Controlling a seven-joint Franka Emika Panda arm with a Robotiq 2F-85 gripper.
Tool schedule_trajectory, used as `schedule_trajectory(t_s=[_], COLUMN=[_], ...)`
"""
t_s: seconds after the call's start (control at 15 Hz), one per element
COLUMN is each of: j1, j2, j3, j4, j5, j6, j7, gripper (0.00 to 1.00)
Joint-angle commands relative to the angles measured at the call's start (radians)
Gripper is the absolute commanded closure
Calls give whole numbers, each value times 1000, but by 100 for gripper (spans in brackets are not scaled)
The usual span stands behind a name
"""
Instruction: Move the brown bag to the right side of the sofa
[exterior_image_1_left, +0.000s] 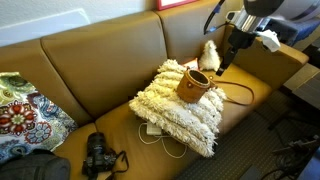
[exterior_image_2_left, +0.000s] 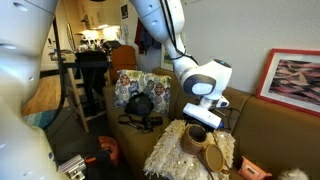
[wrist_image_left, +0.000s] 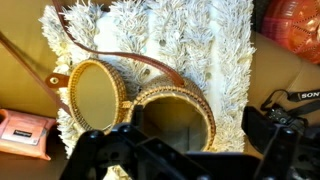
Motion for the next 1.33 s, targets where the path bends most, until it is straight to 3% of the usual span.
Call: schedule_trajectory(t_s=[0.0,0.47,0.87,0.93,1.0,1.27], j1=[-49,-52,-29,-33,-37,-29], j2=[101,189,279,293,302,332], j3=[62,130,119,123,123,112], j4=[86,128,199,217,229,271], j5=[-5,-9,-25,-24,-23,-30], j6=[-47,-59,-81,-93,-105,-127], j7=[-92,-199,-162,-160,-159,-135], gripper=[0,0,0,25,26,55])
